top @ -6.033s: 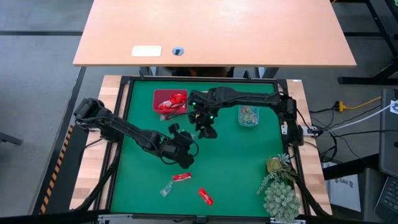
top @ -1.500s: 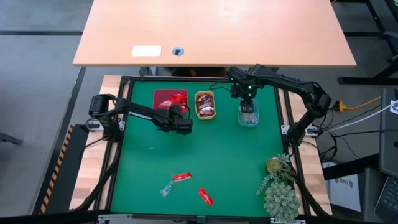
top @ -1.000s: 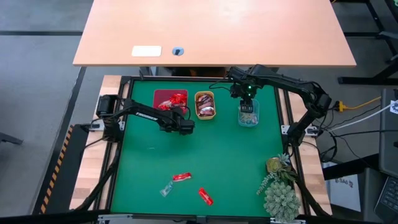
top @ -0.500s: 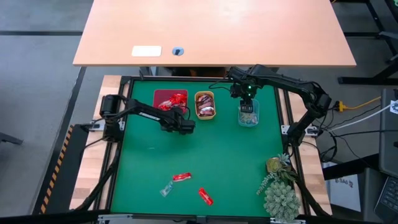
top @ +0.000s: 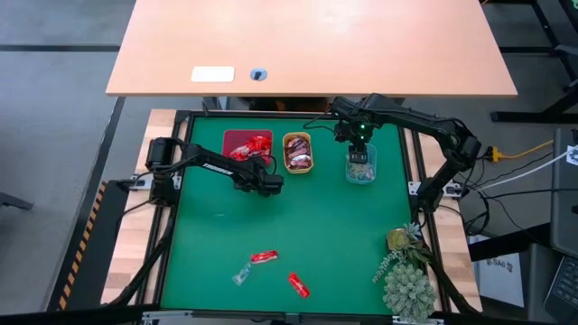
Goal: Sort candy
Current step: Put the orange gummy into the blue bin
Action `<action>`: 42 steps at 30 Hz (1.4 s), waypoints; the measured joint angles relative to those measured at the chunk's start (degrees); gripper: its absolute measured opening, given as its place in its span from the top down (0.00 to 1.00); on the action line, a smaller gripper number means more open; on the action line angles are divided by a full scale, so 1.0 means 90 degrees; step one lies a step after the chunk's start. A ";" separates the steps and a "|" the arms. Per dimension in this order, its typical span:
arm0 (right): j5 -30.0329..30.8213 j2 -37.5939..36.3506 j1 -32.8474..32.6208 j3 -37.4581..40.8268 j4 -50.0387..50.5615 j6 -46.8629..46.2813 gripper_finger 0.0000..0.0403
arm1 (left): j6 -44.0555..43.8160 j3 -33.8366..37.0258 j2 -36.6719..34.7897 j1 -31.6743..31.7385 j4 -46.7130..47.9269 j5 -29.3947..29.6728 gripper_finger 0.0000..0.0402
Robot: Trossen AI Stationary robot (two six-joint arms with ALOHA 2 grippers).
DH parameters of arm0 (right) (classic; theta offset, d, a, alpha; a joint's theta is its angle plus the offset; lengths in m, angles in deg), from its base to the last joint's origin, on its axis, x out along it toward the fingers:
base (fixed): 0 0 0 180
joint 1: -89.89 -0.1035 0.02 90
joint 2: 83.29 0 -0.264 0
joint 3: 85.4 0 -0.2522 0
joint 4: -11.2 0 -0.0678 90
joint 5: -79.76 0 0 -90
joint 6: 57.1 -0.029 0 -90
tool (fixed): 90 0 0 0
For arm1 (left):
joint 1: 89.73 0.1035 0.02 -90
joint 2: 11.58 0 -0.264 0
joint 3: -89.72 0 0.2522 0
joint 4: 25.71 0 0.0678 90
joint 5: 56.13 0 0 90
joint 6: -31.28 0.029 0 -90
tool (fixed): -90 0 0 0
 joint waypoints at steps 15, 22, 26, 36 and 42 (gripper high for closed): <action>-0.0051 0.0000 -0.0005 0.0000 0.0002 -0.0469 0.55 | -0.0002 0.0002 -0.0145 -0.0442 -0.0070 -0.0106 1.00; -0.1360 0.0000 -0.0088 0.0000 -0.0020 -0.0464 0.55 | -0.0038 0.0004 -0.0597 -0.0860 -0.0259 -0.0370 1.00; -0.2142 0.0000 -0.0387 0.0000 -0.0296 -0.0464 0.55 | -0.0039 0.0002 -0.0988 -0.1130 -0.0559 -0.0391 1.00; -0.2560 0.0000 -0.1776 0.0000 -0.2360 -0.0383 0.55 | 0.0765 0.0002 -0.1974 -0.1657 -0.2233 -0.0327 1.00; -0.2560 0.0000 -0.2548 0.0000 -0.3692 0.0331 0.55 | 0.2217 0.0002 -0.2297 -0.1917 -0.3439 -0.0305 1.00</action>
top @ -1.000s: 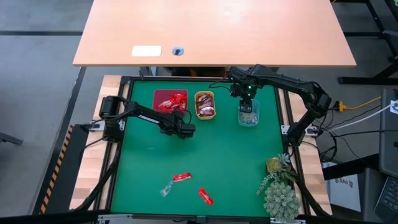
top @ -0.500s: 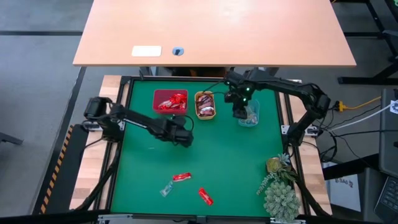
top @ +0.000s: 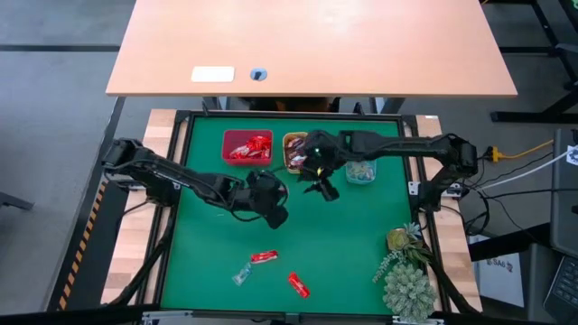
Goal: Sort candy
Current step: Put the orange gummy into the blue bin
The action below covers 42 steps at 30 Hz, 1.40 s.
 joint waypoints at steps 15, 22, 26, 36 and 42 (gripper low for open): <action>0.0113 0.0000 -0.0935 0.0000 -0.1158 0.0574 0.55 | 0.1682 0.0000 -0.0017 -0.0406 -0.1419 -0.0068 1.00; 0.0382 0.0000 -0.0954 0.0000 -0.0821 0.0788 0.55 | 0.1790 0.0000 -0.0017 -0.0480 -0.1403 -0.0169 1.00; 0.0466 0.0000 -0.0952 0.0000 -0.0686 0.0959 0.55 | 0.1790 0.0000 -0.0017 -0.0482 -0.1408 -0.0258 1.00; 0.0387 0.0000 -0.0956 0.0000 -0.0630 0.1058 0.55 | 0.1790 0.0000 -0.0017 -0.0480 -0.1428 -0.0262 1.00; 0.0153 0.0000 -0.0956 0.0000 -0.0638 0.1054 0.55 | 0.1790 0.0000 -0.0017 -0.0480 -0.1440 -0.0266 1.00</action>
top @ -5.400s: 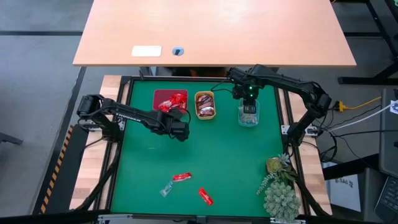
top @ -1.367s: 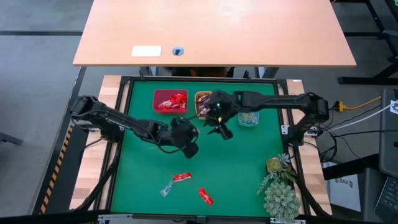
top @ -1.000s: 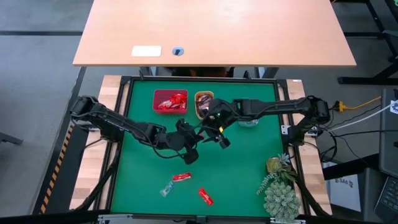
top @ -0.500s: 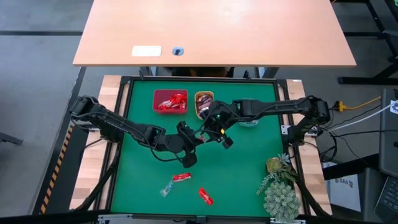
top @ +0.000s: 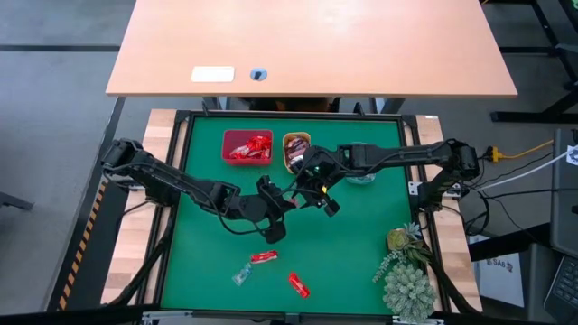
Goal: Sort candy
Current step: Put the orange gummy into the blue bin
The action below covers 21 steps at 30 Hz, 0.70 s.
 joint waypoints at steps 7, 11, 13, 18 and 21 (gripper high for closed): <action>-0.0042 0.0002 0.0000 0.0000 -0.0208 0.0000 0.55 | 0.0000 0.0000 0.0000 0.0001 -0.0014 0.0043 1.00; -0.0046 0.0000 -0.0002 0.0000 -0.0267 -0.0002 0.55 | 0.0000 -0.0002 0.0000 0.0002 -0.0012 0.0046 1.00; -0.0046 0.0002 -0.0002 0.0000 -0.0267 -0.0002 0.57 | 0.0000 -0.0001 0.0000 0.0002 -0.0012 0.0046 1.00; -0.0074 0.0002 -0.0002 0.0000 -0.0256 -0.0002 0.70 | 0.0000 -0.0002 0.0000 0.0007 -0.0012 0.0051 1.00; -0.0075 0.0002 -0.0002 0.0000 -0.0248 -0.0005 0.78 | 0.0000 -0.0002 0.0001 0.0007 -0.0010 0.0049 1.00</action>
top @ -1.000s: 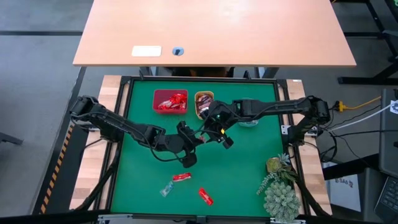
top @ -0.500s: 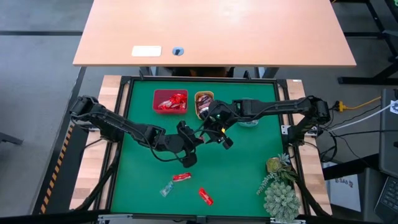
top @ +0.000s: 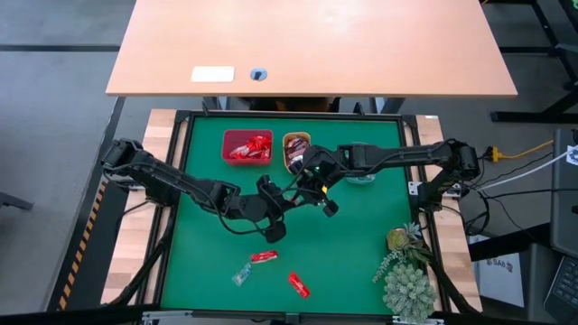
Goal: Sort candy
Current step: Put the orange gummy into the blue bin
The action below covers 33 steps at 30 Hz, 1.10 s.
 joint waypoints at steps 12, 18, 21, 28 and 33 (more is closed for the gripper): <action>0.0026 0.0000 0.0002 -0.0001 0.0056 -0.0003 0.93 | -0.0053 0.0000 0.0003 0.0019 0.0002 0.0002 0.99; 0.0719 -0.0005 0.0002 -0.0010 0.0536 -0.0180 0.92 | -0.0167 -0.0005 0.0006 0.0019 0.0014 0.0022 0.86; 0.1275 -0.0011 0.0010 -0.0010 0.0927 -0.0170 0.92 | -0.0206 -0.0005 0.0006 0.0017 0.0070 0.0012 0.80; 0.2486 -0.0015 0.0192 -0.0010 0.2397 -0.0244 0.92 | -0.0223 -0.0005 0.0006 0.0017 0.0068 0.0015 0.74; 0.2565 -0.0015 0.0660 -0.0010 0.3614 -0.0839 0.92 | -0.0223 -0.0005 0.0006 0.0017 0.0068 0.0015 0.74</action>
